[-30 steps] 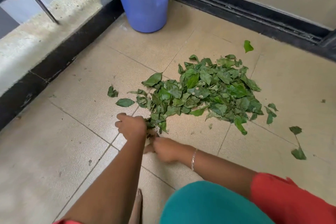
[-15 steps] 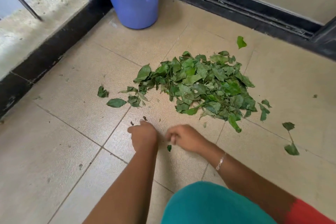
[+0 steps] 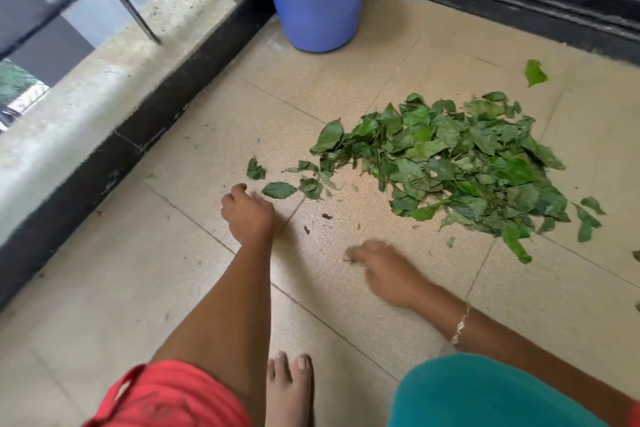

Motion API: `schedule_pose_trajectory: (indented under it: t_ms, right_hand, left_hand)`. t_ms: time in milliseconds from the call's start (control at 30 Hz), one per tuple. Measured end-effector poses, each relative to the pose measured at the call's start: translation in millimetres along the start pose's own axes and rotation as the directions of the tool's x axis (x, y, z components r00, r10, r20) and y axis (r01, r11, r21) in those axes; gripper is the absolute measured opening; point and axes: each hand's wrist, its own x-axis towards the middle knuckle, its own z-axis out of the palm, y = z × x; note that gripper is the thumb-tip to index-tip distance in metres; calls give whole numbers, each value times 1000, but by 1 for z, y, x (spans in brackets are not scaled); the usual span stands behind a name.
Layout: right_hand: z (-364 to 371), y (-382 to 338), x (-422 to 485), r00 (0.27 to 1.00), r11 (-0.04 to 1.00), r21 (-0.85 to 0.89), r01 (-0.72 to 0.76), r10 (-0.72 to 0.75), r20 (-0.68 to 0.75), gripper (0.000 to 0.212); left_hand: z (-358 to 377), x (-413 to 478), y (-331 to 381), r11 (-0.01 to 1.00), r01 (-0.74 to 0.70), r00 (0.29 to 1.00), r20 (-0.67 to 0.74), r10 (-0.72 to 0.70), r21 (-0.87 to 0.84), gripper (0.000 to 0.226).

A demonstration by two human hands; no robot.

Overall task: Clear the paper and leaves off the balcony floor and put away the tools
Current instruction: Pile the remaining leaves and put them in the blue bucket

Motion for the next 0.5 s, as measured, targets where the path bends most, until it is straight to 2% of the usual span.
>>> schedule_pose_trajectory:
  t_ms: [33, 67, 200, 300, 367, 400, 433, 467, 500]
  right_hand:
    - [-8, 6, 4, 993, 995, -93, -18, 7, -119, 60]
    - [-15, 12, 7, 987, 983, -178, -36, 7, -161, 66]
    - [-9, 15, 11, 995, 888, -454, -74, 97, 29, 108]
    - [3, 18, 12, 993, 846, -527, -80, 112, 29, 119]
    - [3, 19, 14, 992, 833, -547, -89, 122, 24, 117]
    - [3, 18, 14, 991, 827, -554, -96, 131, 23, 113]
    - [2, 17, 14, 988, 824, -557, -107, 149, 29, 109]
    - [1, 16, 15, 986, 821, -558, -118, 165, 35, 106]
    - [1, 15, 14, 983, 817, -563, -124, 177, 41, 105]
  left_hand:
    - [-2, 9, -2, 1000, -24, 999, 21, 24, -6, 43]
    - [-4, 19, -4, 998, -55, 997, 50, 55, -2, 48]
    - [0, 37, 0, 984, -176, 960, 221, 174, -13, 65]
    - [24, 11, 25, 955, -210, 849, 446, 284, -209, 82]
    - [45, -22, 46, 922, -210, 752, 549, 365, -325, 75]
    - [52, -37, 57, 908, -198, 748, 542, 383, -368, 67]
    - [57, -50, 67, 900, -192, 783, 491, 381, -392, 61]
    - [60, -56, 73, 909, -175, 854, 402, 332, -378, 59]
    - [59, -59, 74, 945, -132, 928, 299, 224, -300, 59]
